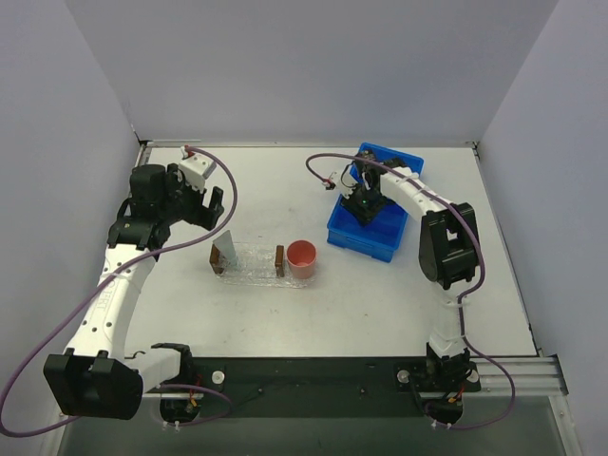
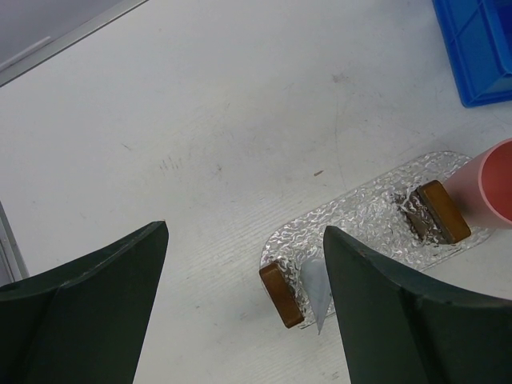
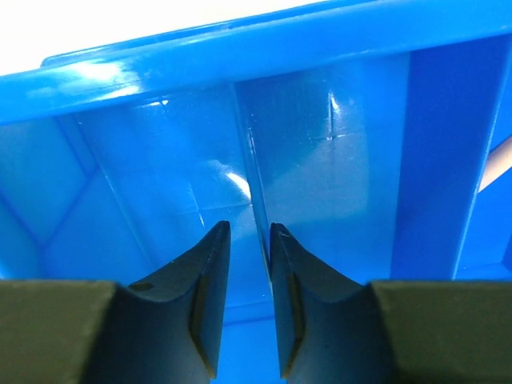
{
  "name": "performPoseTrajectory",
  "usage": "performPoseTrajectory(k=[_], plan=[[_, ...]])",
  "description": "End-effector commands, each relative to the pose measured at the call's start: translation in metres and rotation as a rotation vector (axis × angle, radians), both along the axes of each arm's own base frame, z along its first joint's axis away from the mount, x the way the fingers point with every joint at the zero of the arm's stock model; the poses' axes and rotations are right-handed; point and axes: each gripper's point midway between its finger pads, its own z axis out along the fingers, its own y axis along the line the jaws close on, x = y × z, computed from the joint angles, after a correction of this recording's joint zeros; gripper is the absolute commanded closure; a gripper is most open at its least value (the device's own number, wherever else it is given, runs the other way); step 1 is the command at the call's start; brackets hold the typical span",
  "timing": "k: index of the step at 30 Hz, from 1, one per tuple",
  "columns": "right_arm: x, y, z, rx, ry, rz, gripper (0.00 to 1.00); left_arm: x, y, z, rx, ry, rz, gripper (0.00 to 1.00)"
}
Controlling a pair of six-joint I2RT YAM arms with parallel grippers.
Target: Prepare toiletry sets of a toothbrush and toothpaste on the tray
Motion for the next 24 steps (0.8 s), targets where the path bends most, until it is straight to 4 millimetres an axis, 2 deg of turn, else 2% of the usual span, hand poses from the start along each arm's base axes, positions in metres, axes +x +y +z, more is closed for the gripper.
performPoseTrajectory(k=[1,5,10,18,24], plan=[[-0.014,-0.005,0.003,-0.024,0.024,0.027,0.80,0.004,0.000,0.016,0.006,-0.063,-0.019,0.11],[-0.026,-0.011,-0.002,-0.043,0.045,0.040,0.89,0.004,0.000,0.014,0.013,-0.061,-0.026,0.11],[-0.042,-0.018,0.002,-0.056,0.051,0.062,0.98,0.003,0.000,0.013,0.018,-0.059,-0.034,0.11],[-0.073,-0.026,0.010,-0.058,0.062,0.069,1.00,0.003,-0.004,0.010,0.009,-0.051,-0.050,0.11],[-0.098,-0.032,0.007,-0.070,0.084,0.084,1.00,0.004,-0.005,0.010,0.003,-0.047,-0.059,0.11]])
